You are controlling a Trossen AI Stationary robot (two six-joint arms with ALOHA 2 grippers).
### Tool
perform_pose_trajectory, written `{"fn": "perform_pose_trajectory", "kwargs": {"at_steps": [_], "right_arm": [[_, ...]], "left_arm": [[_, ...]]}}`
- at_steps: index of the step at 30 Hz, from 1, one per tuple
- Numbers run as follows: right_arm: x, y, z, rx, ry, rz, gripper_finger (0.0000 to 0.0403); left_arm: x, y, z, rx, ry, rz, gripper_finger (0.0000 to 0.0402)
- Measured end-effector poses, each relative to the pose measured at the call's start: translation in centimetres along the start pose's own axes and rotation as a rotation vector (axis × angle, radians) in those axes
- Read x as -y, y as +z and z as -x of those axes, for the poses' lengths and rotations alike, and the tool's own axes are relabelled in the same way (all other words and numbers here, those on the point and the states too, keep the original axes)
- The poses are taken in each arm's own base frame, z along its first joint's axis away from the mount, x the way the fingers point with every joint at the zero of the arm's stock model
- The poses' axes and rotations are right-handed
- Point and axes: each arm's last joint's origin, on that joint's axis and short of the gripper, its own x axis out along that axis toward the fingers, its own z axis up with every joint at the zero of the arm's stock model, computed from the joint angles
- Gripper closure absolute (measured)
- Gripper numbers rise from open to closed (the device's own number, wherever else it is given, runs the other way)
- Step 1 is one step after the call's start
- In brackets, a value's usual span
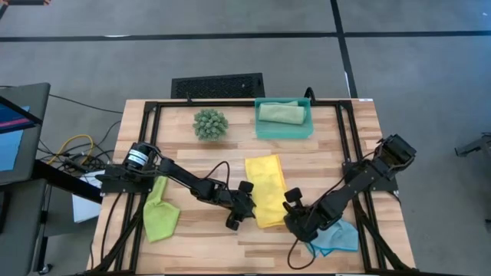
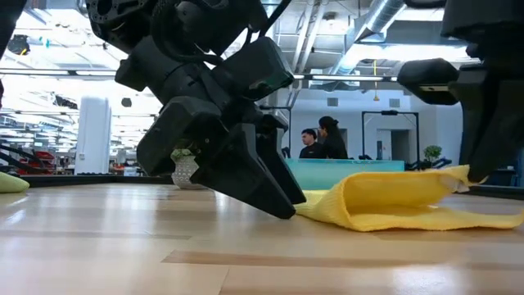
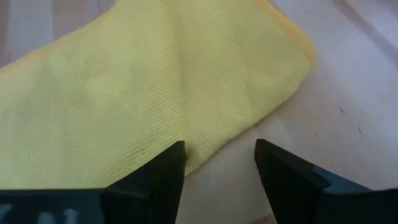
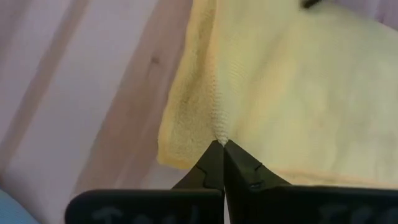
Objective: Roll microfiber towels into tight, uniform cylinder then place into a basket
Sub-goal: Roll the yellow microfiber cloth
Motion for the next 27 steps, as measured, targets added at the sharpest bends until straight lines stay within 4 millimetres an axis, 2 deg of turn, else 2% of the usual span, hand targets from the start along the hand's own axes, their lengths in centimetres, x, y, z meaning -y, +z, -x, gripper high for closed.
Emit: {"fn": "perform_pose_trajectory", "kwargs": {"at_steps": [9,13,22,27], "right_arm": [[0.3,-0.3,-1.9,-0.082,0.105,-0.052,0.0376],[0.7,-0.2,-1.8,-0.078,0.104,-0.057,0.0365],[1.1,0.1,0.2,-0.019,0.145,-0.124,0.0276],[0.2,0.2,-0.5,0.018,0.172,-0.114,0.0246]], "left_arm": [[-0.1,0.4,0.4,0.019,0.001,-0.002,0.0212],[-0.7,0.0,0.0,0.013,0.005,0.012,0.0212],[-2.0,-0.6,0.1,-0.05,0.005,0.037,0.0212],[-2.4,-0.6,1.1,-0.104,0.036,0.041,0.0212]]}}
